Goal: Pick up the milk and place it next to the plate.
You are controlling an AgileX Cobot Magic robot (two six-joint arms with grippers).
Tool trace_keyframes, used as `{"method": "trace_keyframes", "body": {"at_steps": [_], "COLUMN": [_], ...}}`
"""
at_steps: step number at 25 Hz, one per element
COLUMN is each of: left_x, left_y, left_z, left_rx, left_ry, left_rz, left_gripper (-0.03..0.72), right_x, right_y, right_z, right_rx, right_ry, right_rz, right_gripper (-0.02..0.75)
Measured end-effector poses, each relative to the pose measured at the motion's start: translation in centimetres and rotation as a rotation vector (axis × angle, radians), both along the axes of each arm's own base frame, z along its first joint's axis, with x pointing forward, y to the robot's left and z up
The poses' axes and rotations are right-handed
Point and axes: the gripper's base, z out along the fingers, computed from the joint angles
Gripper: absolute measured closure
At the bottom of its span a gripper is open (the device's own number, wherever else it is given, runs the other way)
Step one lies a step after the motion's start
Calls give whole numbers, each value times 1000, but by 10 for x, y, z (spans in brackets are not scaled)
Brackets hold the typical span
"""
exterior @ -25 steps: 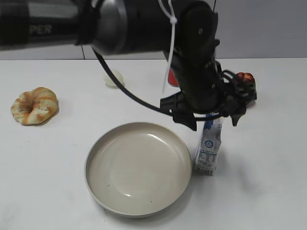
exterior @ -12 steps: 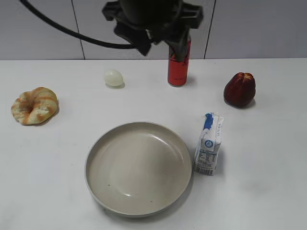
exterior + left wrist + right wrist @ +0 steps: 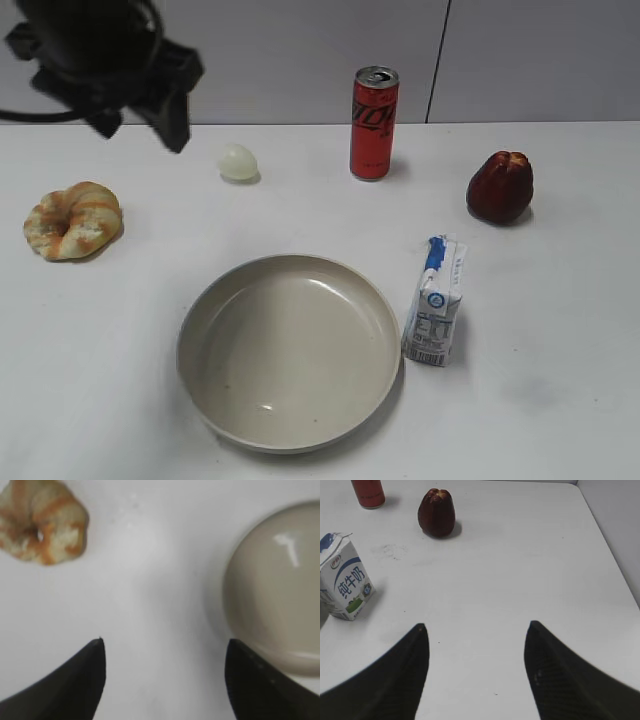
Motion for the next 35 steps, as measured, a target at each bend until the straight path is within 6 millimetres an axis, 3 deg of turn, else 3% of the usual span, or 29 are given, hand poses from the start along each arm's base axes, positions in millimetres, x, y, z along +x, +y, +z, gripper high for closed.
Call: {"method": "trace_keyframes", "body": {"at_steps": [3, 10, 18, 22, 26, 35], "left_x": [-36, -119, -191, -215, -229, -236], "left_y": [29, 80, 105, 116, 122, 120], "left_z": [-18, -34, -34, -41, -36, -33], "left_rx": [43, 48, -71, -108, -152, -215], "left_ry": [67, 24, -182, -323, -443, -469], "left_rz": [27, 73, -41, -67, -71, -70], "left_gripper": [130, 134, 92, 83, 87, 98], "right_x": [0, 0, 0, 0, 0, 0], "right_y": [0, 0, 0, 0, 0, 0], "right_z": [0, 0, 0, 0, 0, 0], "right_rx": [0, 0, 0, 0, 0, 0], "right_ry": [0, 0, 0, 0, 0, 0], "right_rz": [0, 0, 0, 0, 0, 0], "right_gripper": [279, 279, 279, 279, 279, 279]}}
